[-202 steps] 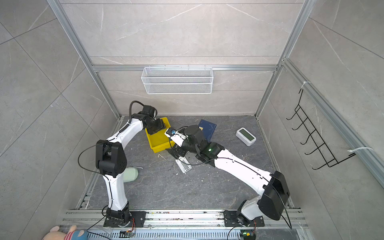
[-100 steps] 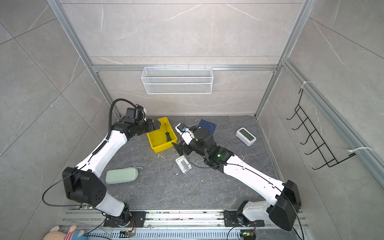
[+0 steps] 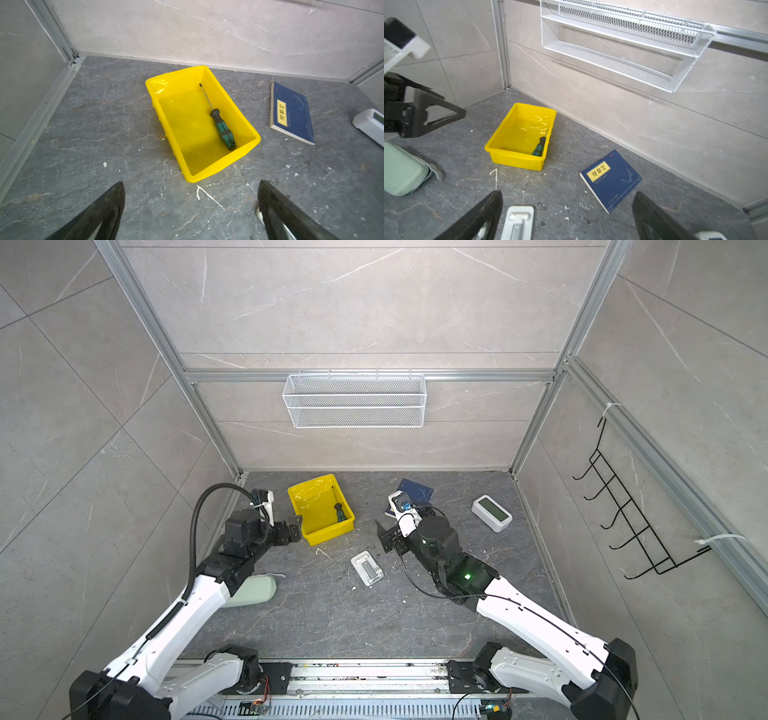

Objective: Put the screwdriver in the bin

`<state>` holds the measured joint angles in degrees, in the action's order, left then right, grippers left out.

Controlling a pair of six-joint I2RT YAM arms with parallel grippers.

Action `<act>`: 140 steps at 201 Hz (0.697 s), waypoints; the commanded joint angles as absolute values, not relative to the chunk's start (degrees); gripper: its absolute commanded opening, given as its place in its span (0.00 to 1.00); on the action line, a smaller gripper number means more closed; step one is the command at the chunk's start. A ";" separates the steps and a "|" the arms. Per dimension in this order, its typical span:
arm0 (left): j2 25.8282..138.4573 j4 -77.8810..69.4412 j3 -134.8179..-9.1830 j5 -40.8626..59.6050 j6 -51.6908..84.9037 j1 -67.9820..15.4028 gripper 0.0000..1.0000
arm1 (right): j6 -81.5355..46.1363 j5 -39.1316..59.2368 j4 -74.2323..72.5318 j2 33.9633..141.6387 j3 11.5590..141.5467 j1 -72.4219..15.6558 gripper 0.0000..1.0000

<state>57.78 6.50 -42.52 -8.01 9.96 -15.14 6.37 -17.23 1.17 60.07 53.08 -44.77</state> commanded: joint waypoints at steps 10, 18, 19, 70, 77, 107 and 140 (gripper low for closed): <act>55.76 -6.68 -34.94 -12.65 0.09 -14.36 0.99 | 4.88 -20.22 -0.22 55.74 47.94 -40.30 0.99; 56.21 -8.50 -33.19 -13.35 -0.81 -13.95 0.99 | 4.23 -20.49 -0.60 55.15 46.81 -38.78 0.99; 56.27 -8.69 -32.99 -13.44 -0.89 -13.87 0.99 | 4.18 -20.53 -0.70 55.09 46.61 -38.55 0.99; 61.23 -21.91 -24.32 -14.06 -1.84 -7.54 0.99 | 4.90 -20.45 -7.85 55.50 37.01 -24.76 0.99; 62.00 -23.95 -23.17 -13.85 -1.70 -6.40 0.99 | 4.83 -19.76 -9.36 56.19 35.77 -23.07 0.99; 65.56 -32.08 -18.92 -11.36 -0.52 -1.98 0.99 | 3.54 -17.36 -14.85 60.43 31.43 -18.14 0.99; 69.71 -41.99 -14.90 -8.50 0.19 0.22 1.00 | 0.80 -15.37 -23.06 64.49 26.02 -13.84 0.99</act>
